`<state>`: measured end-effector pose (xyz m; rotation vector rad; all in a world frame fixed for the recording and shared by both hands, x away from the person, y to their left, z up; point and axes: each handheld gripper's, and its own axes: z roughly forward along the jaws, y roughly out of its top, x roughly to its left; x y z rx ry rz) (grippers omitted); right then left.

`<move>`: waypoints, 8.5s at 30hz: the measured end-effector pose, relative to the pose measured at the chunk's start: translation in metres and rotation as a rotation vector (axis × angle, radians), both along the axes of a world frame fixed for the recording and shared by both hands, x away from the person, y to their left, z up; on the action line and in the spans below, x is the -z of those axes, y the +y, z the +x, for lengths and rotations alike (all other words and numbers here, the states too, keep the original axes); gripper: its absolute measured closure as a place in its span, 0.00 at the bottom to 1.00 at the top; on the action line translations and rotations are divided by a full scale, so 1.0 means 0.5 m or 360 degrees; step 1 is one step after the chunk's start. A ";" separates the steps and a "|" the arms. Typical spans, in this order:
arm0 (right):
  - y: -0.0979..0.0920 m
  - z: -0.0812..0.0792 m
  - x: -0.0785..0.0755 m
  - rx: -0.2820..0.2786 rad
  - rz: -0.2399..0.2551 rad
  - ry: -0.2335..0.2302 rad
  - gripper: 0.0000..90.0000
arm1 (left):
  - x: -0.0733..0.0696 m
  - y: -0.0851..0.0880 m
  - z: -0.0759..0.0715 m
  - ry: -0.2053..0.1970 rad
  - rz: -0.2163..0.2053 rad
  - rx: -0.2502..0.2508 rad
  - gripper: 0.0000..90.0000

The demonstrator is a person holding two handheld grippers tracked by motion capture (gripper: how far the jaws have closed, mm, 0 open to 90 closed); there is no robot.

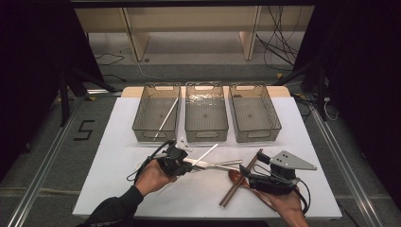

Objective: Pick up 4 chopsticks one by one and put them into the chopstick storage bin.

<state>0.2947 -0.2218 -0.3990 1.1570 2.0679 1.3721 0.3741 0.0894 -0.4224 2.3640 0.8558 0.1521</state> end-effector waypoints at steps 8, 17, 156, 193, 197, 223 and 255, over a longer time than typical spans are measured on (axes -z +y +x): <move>0.000 0.000 0.000 0.0002 -0.0001 0.0001 0.28 | -0.025 0.029 0.020 -0.0031 -0.0061 -0.0061 0.94; -0.002 0.001 0.002 0.0012 0.0002 0.0006 0.28 | -0.080 0.083 0.067 -0.0122 -0.0172 -0.0192 0.93; -0.026 0.101 0.082 0.0335 -0.0232 0.0677 0.38 | -0.049 0.196 -0.047 -0.0243 -0.0429 -0.0438 0.22; 0.004 0.144 0.131 0.0347 -0.0302 0.0884 0.53 | -0.044 0.208 -0.092 -0.0250 -0.0451 -0.0419 0.20; 0.005 0.144 0.133 0.0341 -0.0307 0.0915 0.53 | -0.044 0.207 -0.093 -0.0246 -0.0443 -0.0412 0.20; 0.015 0.145 0.135 0.0293 -0.0250 0.0966 0.68 | -0.041 0.206 -0.092 -0.0247 -0.0422 -0.0401 0.20; -0.008 0.152 0.132 0.0365 -0.0102 0.1048 0.89 | -0.040 0.206 -0.090 -0.0246 -0.0414 -0.0393 0.20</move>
